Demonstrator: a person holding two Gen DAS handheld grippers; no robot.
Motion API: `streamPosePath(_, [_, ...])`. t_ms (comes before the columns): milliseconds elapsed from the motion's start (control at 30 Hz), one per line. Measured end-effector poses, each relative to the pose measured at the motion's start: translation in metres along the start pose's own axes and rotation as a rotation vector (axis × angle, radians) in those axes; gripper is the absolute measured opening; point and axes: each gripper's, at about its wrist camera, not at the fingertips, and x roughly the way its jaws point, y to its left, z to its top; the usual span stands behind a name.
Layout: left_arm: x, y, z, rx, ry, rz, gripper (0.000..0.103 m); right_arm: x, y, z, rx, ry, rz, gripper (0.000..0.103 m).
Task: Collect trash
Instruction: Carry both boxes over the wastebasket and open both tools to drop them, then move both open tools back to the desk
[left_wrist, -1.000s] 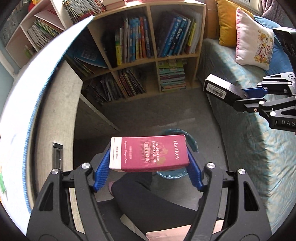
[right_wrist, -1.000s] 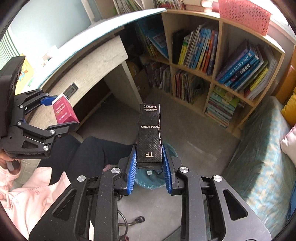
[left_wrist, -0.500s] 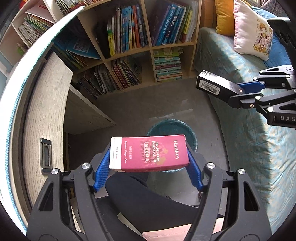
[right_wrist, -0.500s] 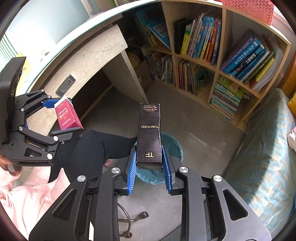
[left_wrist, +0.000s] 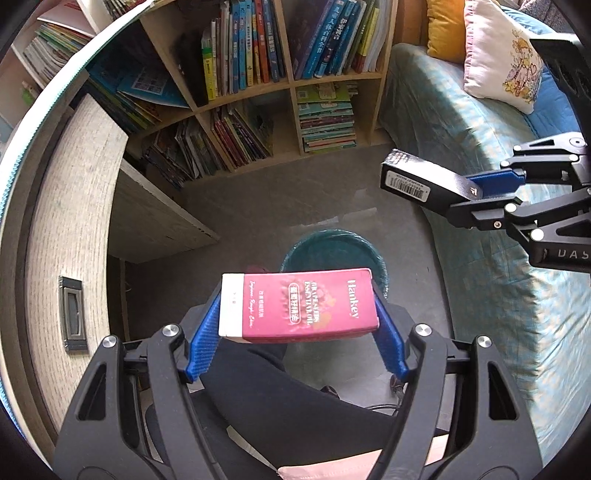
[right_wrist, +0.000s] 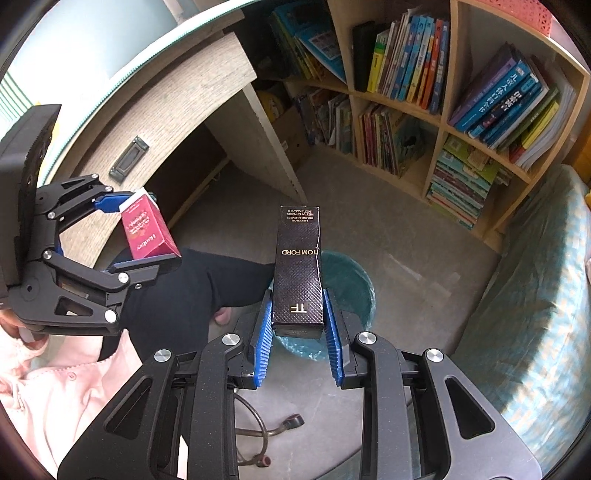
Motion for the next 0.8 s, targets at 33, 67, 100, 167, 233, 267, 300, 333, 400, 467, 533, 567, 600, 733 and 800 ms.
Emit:
streamPosePath(33, [0.002, -0.001, 0.0, 0.004, 0.004, 0.01, 0.084, -0.001, -0.002, 0.0, 0.011, -0.007, 0.004, 0.041])
streamPosePath(67, [0.002, -0.002, 0.0, 0.006, -0.001, 0.014, 0.087, -0.003, -0.003, 0.001, 0.023, -0.019, 0.011, 0.063])
streamPosePath(100, [0.002, -0.002, 0.0, 0.009, -0.005, 0.013, 0.09, -0.006, -0.005, 0.001, 0.033, -0.034, 0.013, 0.07])
streamPosePath(167, [0.003, -0.002, -0.001, 0.01, -0.005, 0.0, 0.092, -0.008, -0.007, 0.004, 0.04, -0.044, 0.017, 0.07])
streamPosePath(233, [0.004, -0.001, -0.001, 0.007, -0.005, -0.003, 0.094, -0.009, -0.008, 0.006, 0.046, -0.044, 0.017, 0.07])
streamPosePath(267, [0.004, -0.001, 0.0, 0.007, -0.004, -0.005, 0.094, -0.009, -0.008, 0.007, 0.046, -0.041, 0.017, 0.07])
streamPosePath(300, [0.004, -0.001, -0.001, 0.007, -0.003, -0.006, 0.094, -0.009, -0.009, 0.007, 0.044, -0.04, 0.015, 0.07])
streamPosePath(333, [0.003, -0.001, -0.001, 0.007, -0.005, -0.008, 0.094, -0.008, -0.008, 0.008, 0.044, -0.039, 0.013, 0.07])
streamPosePath(400, [0.003, 0.0, -0.002, 0.005, -0.008, -0.01, 0.094, -0.007, -0.009, 0.008, 0.048, -0.037, 0.018, 0.07])
streamPosePath(467, [0.002, 0.001, -0.003, 0.0, -0.01, -0.011, 0.094, -0.006, -0.009, 0.009, 0.051, -0.036, 0.02, 0.07])
streamPosePath(533, [0.001, 0.002, -0.003, -0.004, -0.01, -0.011, 0.094, -0.006, -0.008, 0.009, 0.046, -0.034, 0.021, 0.07])
streamPosePath(567, [0.001, 0.003, -0.003, -0.007, -0.011, -0.012, 0.094, -0.006, -0.008, 0.008, 0.044, -0.032, 0.021, 0.07])
streamPosePath(600, [0.0, 0.004, -0.003, -0.009, -0.013, -0.011, 0.094, -0.006, -0.007, 0.009, 0.042, -0.031, 0.021, 0.07])
streamPosePath(733, [-0.005, 0.007, -0.003, -0.015, -0.025, -0.006, 0.094, -0.007, -0.006, 0.009, 0.037, -0.034, 0.025, 0.07])
streamPosePath(800, [-0.007, 0.01, -0.002, -0.023, -0.03, 0.001, 0.094, -0.007, -0.005, 0.009, 0.034, -0.034, 0.025, 0.07])
